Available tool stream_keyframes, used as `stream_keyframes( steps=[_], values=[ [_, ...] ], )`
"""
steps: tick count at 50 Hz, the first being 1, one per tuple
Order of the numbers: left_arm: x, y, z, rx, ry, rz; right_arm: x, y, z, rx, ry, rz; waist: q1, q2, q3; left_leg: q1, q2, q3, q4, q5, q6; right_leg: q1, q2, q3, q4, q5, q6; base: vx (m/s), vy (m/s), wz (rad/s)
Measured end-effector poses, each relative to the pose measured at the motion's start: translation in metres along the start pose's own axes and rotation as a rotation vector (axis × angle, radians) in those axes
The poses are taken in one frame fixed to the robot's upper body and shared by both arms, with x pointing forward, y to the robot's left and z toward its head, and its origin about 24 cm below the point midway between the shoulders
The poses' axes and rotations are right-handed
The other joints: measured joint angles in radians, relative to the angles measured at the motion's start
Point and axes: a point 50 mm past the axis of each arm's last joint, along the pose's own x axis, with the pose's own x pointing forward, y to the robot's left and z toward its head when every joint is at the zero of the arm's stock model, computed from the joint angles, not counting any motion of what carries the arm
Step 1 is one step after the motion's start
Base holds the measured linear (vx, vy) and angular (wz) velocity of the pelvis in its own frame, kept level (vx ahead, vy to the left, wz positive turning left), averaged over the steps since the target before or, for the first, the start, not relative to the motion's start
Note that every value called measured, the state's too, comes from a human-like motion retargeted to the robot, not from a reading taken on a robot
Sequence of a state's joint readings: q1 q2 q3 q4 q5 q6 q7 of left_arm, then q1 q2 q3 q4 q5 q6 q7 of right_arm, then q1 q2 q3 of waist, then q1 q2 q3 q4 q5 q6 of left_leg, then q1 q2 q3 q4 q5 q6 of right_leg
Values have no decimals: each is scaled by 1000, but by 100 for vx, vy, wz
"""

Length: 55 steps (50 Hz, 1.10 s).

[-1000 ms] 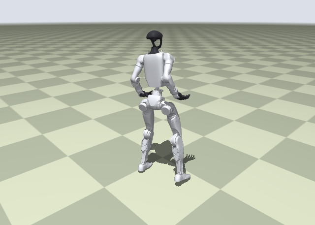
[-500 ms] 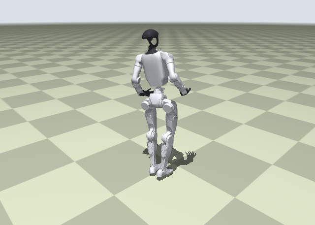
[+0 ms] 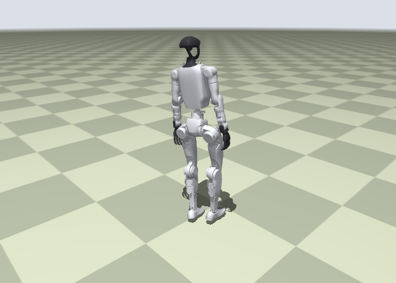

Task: Kungfu

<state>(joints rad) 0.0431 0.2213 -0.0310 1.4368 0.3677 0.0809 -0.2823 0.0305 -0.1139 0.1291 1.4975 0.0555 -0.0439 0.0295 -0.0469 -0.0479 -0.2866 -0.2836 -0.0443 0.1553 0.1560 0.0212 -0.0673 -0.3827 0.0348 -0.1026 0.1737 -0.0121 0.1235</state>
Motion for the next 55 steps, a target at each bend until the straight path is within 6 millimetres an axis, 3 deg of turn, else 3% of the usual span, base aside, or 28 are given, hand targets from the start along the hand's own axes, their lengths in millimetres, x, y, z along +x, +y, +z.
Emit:
stream_keyframes(
  steps=[3, 6, 10, 15, 20, 24, 29, 36, 40, 42, 45, 47, 50, 53, 55],
  values=[
    [6, -25, -1, 12, -14, -31, -1, 27, -18, 129, 47, 85, 30, -27, -13, -30, 5, 38, 25, -9, -4, -30, -5, 58, -8, 40, 76, -5, -11, -59],
    [9, -37, -6, -71, 33, 68, -3, 42, -23, 290, 59, 120, 16, -13, -9, -45, 9, 16, 38, -12, -1, -35, -4, -3, -22, 57, 24, -14, -13, -17],
    [8, -32, 4, -250, -65, 83, -2, 33, -11, 320, -14, 198, 19, -24, 16, -21, -29, 66, 0, -7, 34, -16, 12, -123, -49, 51, -23, -21, -15, -37],
    [1, -4, -10, -200, 5, 58, 0, 14, 3, 95, -67, 139, -13, -18, 8, -87, 24, 101, 33, -10, 11, -63, 18, 23, -34, -39, 48, -24, -14, -26],
    [-8, 27, -15, -71, 23, 107, -2, -4, 17, -152, -101, 151, -41, 21, 33, -103, 74, 127, 34, -7, 6, -31, -20, -38, -23, -47, 1, -31, -17, -34],
    [-15, 46, -12, -20, 9, 109, -6, -29, 24, -324, -119, 175, -19, 24, 26, -108, 99, 175, 24, -12, -3, -9, -81, -88, 1, -11, 9, -25, -16, -82],
    [-22, 56, -11, 46, -53, 42, -14, -61, 35, -499, -111, 122, 3, 38, 14, -102, 153, 238, 11, -19, -24, 17, -167, -153, 29, 20, -4, -30, -34, -107],
    [-31, 66, -26, 143, -89, -2, -30, -91, 66, -706, -119, 139, 32, 82, 9, -10, 250, 351, -53, -10, -81, 61, -254, -362, 41, -8, -140, -26, -40, -145],
    [-32, 66, -51, 105, -29, 37, -40, -94, 89, -816, -143, 163, 61, 63, -6, 63, 281, 470, -84, 5, -137, 72, -278, -502, 23, -42, -109, -24, -76, -183],
    [-32, 62, -69, 37, 12, 66, -44, -90, 102, -876, -162, 192, 67, 40, -18, 102, 294, 553, -89, 19, -169, 53, -268, -491, 18, -76, -82, -7, -72, -187],
    [-28, 49, -91, -59, 74, 98, -48, -82, 118, -928, -185, 226, 16, 54, -47, 94, 325, 567, -91, 104, -194, -44, -195, -291, 65, -144, -72, -14, -86, -59],
    [-18, 26, -92, -148, 88, 111, -51, -82, 131, -936, -204, 213, -25, 74, -8, 95, 383, 550, -29, 203, -189, -36, -184, -298, 81, -176, -75, -26, -89, -29],
    [-1, -13, -70, -349, 48, 150, -51, -73, 151, -889, -268, 162, -89, 71, 71, 45, 447, 426, 205, 258, -89, 46, -159, -331, 45, -210, -112, -17, -79, -90],
    [6, -30, -48, -457, 0, 138, -42, -59, 155, -753, -322, 144, -66, 41, 66, -91, 307, 149, 364, 158, -165, 34, -133, -251, 11, -201, -123, -6, -49, -172],
    [9, -40, -35, -427, -30, 124, -38, -50, 154, -665, -336, 163, -41, 3, 43, -164, 215, 117, 409, 103, -194, 12, -154, -235, 0, -200, -116, -2, -47, -113]
  ],
)
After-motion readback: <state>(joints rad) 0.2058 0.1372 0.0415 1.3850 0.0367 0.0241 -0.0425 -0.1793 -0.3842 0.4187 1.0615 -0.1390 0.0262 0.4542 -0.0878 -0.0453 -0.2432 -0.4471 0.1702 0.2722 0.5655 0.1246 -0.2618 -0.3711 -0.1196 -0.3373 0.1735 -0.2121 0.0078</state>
